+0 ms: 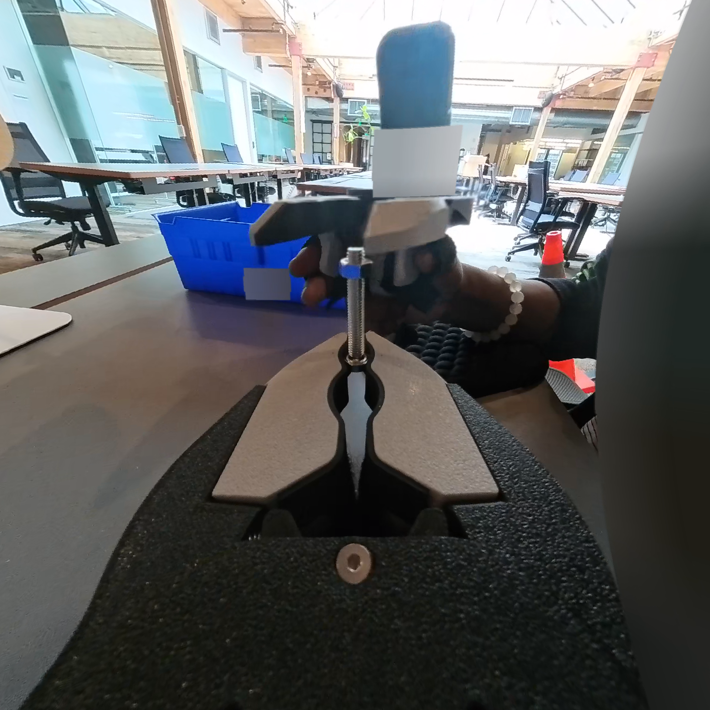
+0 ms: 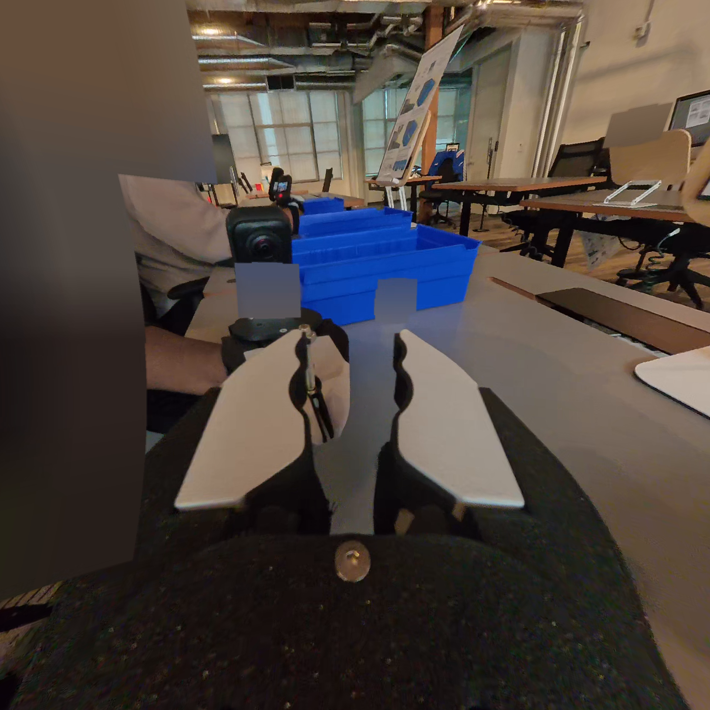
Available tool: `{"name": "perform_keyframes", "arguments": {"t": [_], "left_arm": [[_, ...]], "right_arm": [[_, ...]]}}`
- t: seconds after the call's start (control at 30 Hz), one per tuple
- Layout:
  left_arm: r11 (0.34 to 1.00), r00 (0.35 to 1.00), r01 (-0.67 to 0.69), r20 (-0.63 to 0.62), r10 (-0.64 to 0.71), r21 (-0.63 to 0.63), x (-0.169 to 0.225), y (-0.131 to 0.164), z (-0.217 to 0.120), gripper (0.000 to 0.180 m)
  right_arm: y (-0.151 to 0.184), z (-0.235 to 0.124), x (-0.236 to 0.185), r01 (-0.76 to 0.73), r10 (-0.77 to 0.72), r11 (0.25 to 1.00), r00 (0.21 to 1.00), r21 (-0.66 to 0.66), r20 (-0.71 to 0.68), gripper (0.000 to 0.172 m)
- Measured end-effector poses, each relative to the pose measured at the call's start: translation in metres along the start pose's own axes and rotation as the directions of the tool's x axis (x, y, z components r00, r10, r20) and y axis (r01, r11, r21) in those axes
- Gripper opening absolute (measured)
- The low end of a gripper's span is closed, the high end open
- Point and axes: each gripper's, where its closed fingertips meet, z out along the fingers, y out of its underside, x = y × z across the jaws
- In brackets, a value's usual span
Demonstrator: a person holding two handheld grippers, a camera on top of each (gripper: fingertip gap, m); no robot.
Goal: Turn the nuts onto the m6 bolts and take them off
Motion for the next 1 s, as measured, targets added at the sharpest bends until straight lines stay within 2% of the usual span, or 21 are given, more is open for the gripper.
{"name": "perform_keyframes", "arguments": {"t": [0.07,0.1,0.2,0.23,0.4,0.5,0.57,0.7,0.73,0.83,0.87,1.0], "left_arm": [[1.000,1.000,0.000,0.001,0.000,0.001,0.0000,-0.0002,-0.0001,0.003],[1.000,1.000,-0.002,0.000,0.002,0.000,0.0004,0.0000,-0.0001,0.003],[1.000,1.000,0.000,0.002,0.000,0.002,0.0001,-0.0003,-0.0005,0.003],[1.000,1.000,0.002,0.001,-0.002,0.003,0.0001,-0.0003,-0.0006,0.003],[1.000,1.000,-0.001,0.002,0.001,-0.001,0.0006,0.0002,-0.0004,0.003],[1.000,1.000,0.004,0.004,-0.004,0.003,0.0001,-0.0003,-0.0010,0.003],[1.000,1.000,0.009,0.003,-0.009,0.007,-0.0001,-0.0008,-0.0016,0.003],[1.000,1.000,0.000,0.001,0.000,-0.002,0.0013,0.0002,-0.0009,0.003],[1.000,1.000,0.002,0.001,-0.002,-0.001,0.0013,0.0001,-0.0010,0.003],[1.000,1.000,0.007,0.002,-0.007,0.004,0.0009,-0.0005,-0.0016,0.003],[1.000,1.000,0.007,0.001,-0.007,0.004,0.0011,-0.0005,-0.0016,0.003],[1.000,1.000,0.006,-0.001,-0.006,0.001,0.0017,-0.0001,-0.0016,0.003]], "right_arm": [[0.0043,0.0044,-0.0047,0.025,-0.024,0.999,1.000,-0.027,0.005,0.054],[0.0054,0.0055,-0.0053,0.032,-0.032,0.999,0.999,-0.034,0.003,0.053],[0.0017,0.0007,0.0022,0.021,-0.021,1.000,0.999,-0.009,-0.027,0.033],[-0.0013,-0.0014,0.0033,0.005,-0.005,1.000,1.000,0.012,-0.023,0.032],[0.0051,0.0055,-0.0043,0.034,-0.034,0.999,0.999,-0.033,-0.007,0.056],[0.0030,0.0024,-0.0008,0.032,-0.032,0.999,0.999,-0.019,-0.022,0.039],[-0.0014,-0.0008,0.0019,0.006,-0.006,1.000,1.000,0.012,-0.020,0.035],[0.0048,0.0052,-0.0045,0.039,-0.039,0.999,0.999,-0.030,-0.009,0.056],[0.0055,0.0060,-0.0054,0.048,-0.048,0.998,0.999,-0.035,-0.010,0.053],[0.0019,0.0013,-0.0013,0.038,-0.039,0.999,0.999,-0.010,-0.018,0.030],[0.0008,-0.0002,-0.0004,0.027,-0.027,1.000,1.000,-0.002,-0.013,0.028],[0.0039,0.0036,-0.0046,0.033,-0.033,0.999,0.999,-0.023,0.000,0.050]]}}
